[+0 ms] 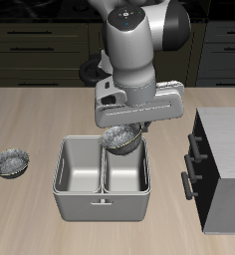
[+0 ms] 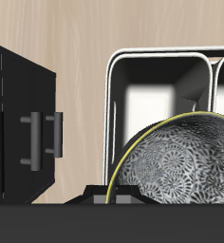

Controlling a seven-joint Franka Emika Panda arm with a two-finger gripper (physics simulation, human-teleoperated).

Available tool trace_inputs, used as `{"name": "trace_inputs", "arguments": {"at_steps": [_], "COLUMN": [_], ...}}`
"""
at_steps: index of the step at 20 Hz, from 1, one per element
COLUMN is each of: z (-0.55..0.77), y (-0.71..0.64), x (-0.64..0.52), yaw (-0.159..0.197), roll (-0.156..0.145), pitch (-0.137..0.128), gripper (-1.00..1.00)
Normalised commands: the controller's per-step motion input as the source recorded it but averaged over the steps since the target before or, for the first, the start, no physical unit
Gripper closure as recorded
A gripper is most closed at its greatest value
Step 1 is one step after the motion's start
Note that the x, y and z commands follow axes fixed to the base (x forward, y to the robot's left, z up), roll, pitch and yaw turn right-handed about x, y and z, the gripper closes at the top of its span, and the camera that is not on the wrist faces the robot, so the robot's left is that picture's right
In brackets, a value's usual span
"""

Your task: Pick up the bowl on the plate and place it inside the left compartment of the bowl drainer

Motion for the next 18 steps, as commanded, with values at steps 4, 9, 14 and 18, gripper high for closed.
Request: {"name": "trace_inputs", "arguments": {"at_steps": [4, 9, 14, 18], "z": [-0.29, -0.18, -0.05, 0.08], "y": [0.16, 0.11, 0.09, -0.02], "x": [0.07, 0.02, -0.04, -0.08], "yaw": [0.003, 0.035, 0.016, -0.02], "roll": [0.032, 0.018, 0.008, -0.009], "pitch": [0.045, 0.025, 0.011, -0.008], "gripper": [1.0, 1.0, -1.0, -1.0]}}
